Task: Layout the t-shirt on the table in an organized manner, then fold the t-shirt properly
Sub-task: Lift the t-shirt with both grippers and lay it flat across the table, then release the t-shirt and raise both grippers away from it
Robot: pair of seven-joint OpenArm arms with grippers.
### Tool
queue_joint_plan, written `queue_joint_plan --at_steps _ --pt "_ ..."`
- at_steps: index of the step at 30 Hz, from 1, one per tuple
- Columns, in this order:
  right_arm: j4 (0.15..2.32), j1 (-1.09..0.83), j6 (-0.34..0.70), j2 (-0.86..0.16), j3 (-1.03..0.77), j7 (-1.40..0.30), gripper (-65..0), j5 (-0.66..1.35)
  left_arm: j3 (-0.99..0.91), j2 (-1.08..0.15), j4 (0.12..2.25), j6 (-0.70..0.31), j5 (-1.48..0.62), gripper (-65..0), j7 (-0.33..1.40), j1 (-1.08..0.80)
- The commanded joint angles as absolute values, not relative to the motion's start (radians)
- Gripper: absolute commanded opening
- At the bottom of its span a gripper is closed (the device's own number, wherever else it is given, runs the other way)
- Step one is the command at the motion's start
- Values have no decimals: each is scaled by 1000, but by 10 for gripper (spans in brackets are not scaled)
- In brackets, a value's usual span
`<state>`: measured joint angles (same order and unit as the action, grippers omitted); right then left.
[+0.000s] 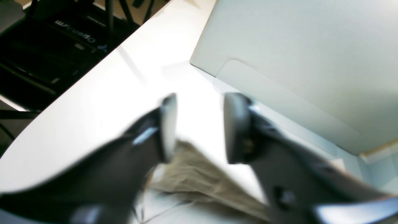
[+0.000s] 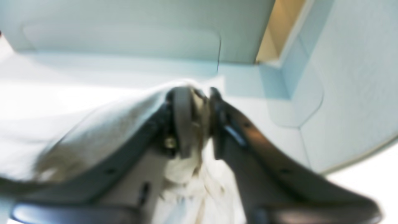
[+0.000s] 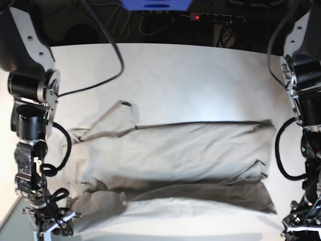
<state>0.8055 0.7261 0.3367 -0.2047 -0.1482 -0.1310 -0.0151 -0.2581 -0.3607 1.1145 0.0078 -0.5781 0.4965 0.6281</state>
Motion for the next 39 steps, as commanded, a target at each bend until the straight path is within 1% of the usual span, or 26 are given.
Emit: queue_joint_plan --at_steps 1,3,4,5,6,9,12,15,17,22,27,31,35,39 --pt "825 768 340 -216 -142 -99 -451 -1 -262 -377 1122 4 -582 -295 473 664" --pt "826 760 340 -223 -150 -97 -394 -1 -262 -377 1121 4 -590 -203 473 662" --pt "828 751 340 -225 -151 -93 -371 -1 -262 -377 1122 4 -590 -170 473 661" --pt "828 745 340 -226 -151 -93 -351 -1 -262 -377 1124 4 -590 -148 473 651" --pt "828 742 340 -226 -151 -93 -332 -1 -266 -377 1125 4 -590 -140 473 634" --pt "832 710 338 -234 -151 -93 -304 -1 -269 -377 1179 4 -591 -142 473 564" --pt "906 630 335 -246 -153 -93 -300 2 -289 -377 1280 4 -591 -142 473 433" --pt "1030 521 335 -246 -154 -94 -300 2 -348 -371 1406 4 -593 -142 475 263" --pt "1132 433 335 -243 -154 -102 -300 4 -392 -340 1461 4 -593 -142 475 157" --pt "1368 199 335 -177 -197 -104 -299 5 -512 -282 1480 2 -593 -142 476 -39" --pt "1491 -5 338 -65 -200 -104 -299 5 -535 -255 1386 2 -585 -139 476 -97" --pt "1504 -122 340 13 -154 -104 -299 5 -539 -251 1279 2 -590 -139 475 -91" --pt "1478 -177 338 36 -79 -104 -299 2 -544 -251 1267 2 -590 -139 475 -91" --pt "1336 -139 334 38 -84 -104 -299 1 -545 -255 1268 2 -591 -139 475 -91"
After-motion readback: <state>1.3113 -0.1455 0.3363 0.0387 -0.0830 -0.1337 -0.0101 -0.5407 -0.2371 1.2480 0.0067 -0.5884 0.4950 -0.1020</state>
